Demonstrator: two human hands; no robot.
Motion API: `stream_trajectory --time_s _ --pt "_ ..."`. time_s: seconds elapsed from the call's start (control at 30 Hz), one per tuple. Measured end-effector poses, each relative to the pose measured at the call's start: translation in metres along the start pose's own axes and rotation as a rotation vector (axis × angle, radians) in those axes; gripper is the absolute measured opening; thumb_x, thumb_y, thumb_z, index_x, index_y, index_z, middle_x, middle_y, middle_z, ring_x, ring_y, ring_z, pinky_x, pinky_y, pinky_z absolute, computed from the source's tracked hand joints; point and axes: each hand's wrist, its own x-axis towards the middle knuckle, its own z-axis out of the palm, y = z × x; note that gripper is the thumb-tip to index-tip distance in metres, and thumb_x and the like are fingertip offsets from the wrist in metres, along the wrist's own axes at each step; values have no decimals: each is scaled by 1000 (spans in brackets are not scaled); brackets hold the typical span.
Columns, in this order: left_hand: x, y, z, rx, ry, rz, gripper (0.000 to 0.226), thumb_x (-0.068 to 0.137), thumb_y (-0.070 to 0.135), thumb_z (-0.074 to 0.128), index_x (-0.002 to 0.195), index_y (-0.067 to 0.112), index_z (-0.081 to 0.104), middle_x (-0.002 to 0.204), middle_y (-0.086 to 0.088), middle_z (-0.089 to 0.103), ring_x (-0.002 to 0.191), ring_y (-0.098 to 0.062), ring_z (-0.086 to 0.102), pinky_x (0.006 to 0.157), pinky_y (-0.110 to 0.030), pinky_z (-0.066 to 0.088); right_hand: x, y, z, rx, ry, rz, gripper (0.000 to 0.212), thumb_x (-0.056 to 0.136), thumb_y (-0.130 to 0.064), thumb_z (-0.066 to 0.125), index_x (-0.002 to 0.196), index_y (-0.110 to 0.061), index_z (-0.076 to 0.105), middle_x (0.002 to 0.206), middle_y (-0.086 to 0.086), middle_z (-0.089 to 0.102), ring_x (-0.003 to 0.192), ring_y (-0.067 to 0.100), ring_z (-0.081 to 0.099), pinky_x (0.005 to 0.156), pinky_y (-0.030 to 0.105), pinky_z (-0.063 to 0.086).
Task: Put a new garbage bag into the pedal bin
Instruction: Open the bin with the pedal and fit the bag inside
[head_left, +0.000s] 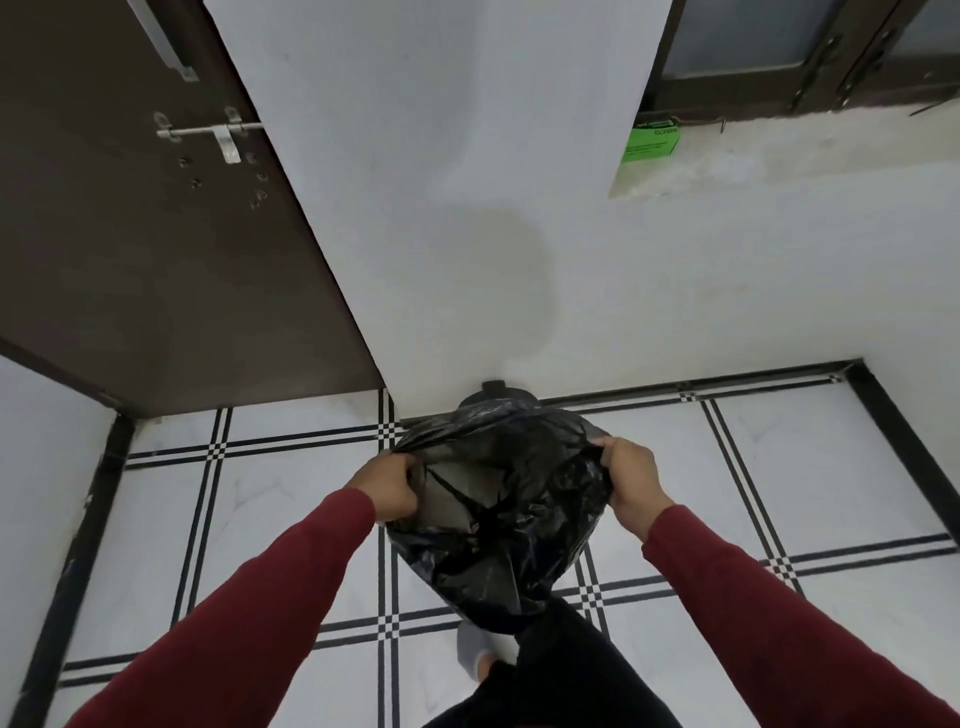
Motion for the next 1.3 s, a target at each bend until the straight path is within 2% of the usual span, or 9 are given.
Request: stream_trajectory --time_s 0.13,0.23,0.37,0.57,0.7,0.87,1.0,1.07,1.3 --pt "8 0 -7 -23 -37 19 47 74 11 62 120 15 69 109 -10 66 81 -26 70 53 -29 61 -6 -10 3 41 -234 -32 16 86 -21 73 88 -6 77 87 13 78 84 28 76 73 35 61" --pt "13 -3 -9 -38 -101 -6 52 75 7 62 126 16 65 107 -10 67 73 -24 70 50 -28 60 8 -5 1 -506 -125 -232 20 70 -7 82 88 -5 75 95 19 74 88 37 73 81 37 58" --pt "22 -5 -17 -26 -134 -7 58 75 5 61 131 18 64 113 -12 67 82 -31 73 56 -34 63 18 -14 5 -1059 -100 -460 34 82 -19 76 114 -28 69 118 -4 45 96 17 58 96 26 45" --pt "39 -4 -29 -47 -79 52 70 74 6 64 142 22 60 128 -8 62 93 -22 69 52 -18 53 30 -23 1 -870 -246 -522 31 92 -6 64 91 -32 49 83 -3 72 64 18 58 60 25 49" --pt "44 -4 -27 59 23 133 68 76 6 66 142 20 57 145 -8 46 123 -29 59 94 -25 50 39 -18 -4 -711 -153 -414 34 92 3 51 73 -20 68 73 -1 69 60 16 57 57 30 53" --pt "41 4 -8 296 -26 262 67 80 12 64 144 24 48 144 -4 38 107 -33 66 91 -37 54 50 -3 -8 -602 -5 -107 35 74 -38 76 58 -16 54 62 3 63 59 24 61 60 38 58" --pt "47 -1 4 147 -66 244 61 76 10 65 135 20 56 136 0 42 111 -27 64 95 -35 55 58 11 -13 -573 122 -143 12 69 -10 73 72 -18 65 78 4 73 76 28 72 76 48 64" --pt "50 -1 7 68 20 195 54 75 6 65 127 15 60 132 -2 45 111 -27 62 95 -31 52 61 12 -15 -625 81 -191 23 73 -2 64 73 -23 74 77 -2 75 77 23 73 80 47 63" --pt "81 22 18 -119 181 68 42 76 14 71 117 9 62 112 -3 47 107 -30 63 84 -24 46 90 2 -18 -862 119 -382 37 82 -9 51 107 -15 77 114 9 69 99 25 67 92 31 52"
